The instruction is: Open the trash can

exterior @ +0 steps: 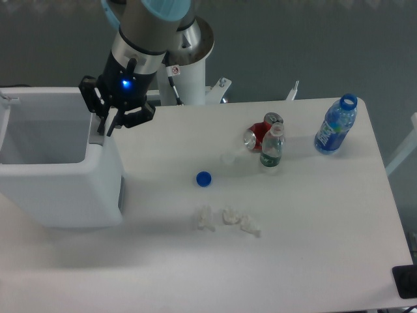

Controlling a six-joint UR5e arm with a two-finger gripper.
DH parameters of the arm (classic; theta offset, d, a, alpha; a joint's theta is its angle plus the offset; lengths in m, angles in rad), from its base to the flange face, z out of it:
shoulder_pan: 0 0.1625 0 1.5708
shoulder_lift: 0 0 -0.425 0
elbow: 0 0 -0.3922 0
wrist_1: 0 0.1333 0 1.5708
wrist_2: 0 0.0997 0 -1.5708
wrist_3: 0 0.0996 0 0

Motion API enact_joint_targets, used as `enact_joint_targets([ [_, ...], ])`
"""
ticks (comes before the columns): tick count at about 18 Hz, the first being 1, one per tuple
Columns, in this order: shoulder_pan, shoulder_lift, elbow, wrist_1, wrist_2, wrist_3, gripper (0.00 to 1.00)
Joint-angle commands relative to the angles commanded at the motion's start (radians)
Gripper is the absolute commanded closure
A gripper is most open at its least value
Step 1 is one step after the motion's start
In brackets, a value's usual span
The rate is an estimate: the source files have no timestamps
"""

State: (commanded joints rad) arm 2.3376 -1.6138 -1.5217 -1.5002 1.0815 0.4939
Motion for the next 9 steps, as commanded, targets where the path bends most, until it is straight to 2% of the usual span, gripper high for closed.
enact_joint_targets([
  [2,0.026,0.0,0.005,0.0,0.0,0.008,0.48],
  [3,0.043,0.0,0.005,0.002,0.0,0.023,0.39],
  [4,0.06,0.0,0.005,0.002,0.002,0.044,0.24],
  [5,0.081,0.0,0.005,0.006,0.003,0.063,0.16],
  [6,0.101,-0.003,0.005,0.008,0.006,0.069,0.0],
  [9,0.141,-0.009,0.0,0.021,0.03,0.075,0.0],
])
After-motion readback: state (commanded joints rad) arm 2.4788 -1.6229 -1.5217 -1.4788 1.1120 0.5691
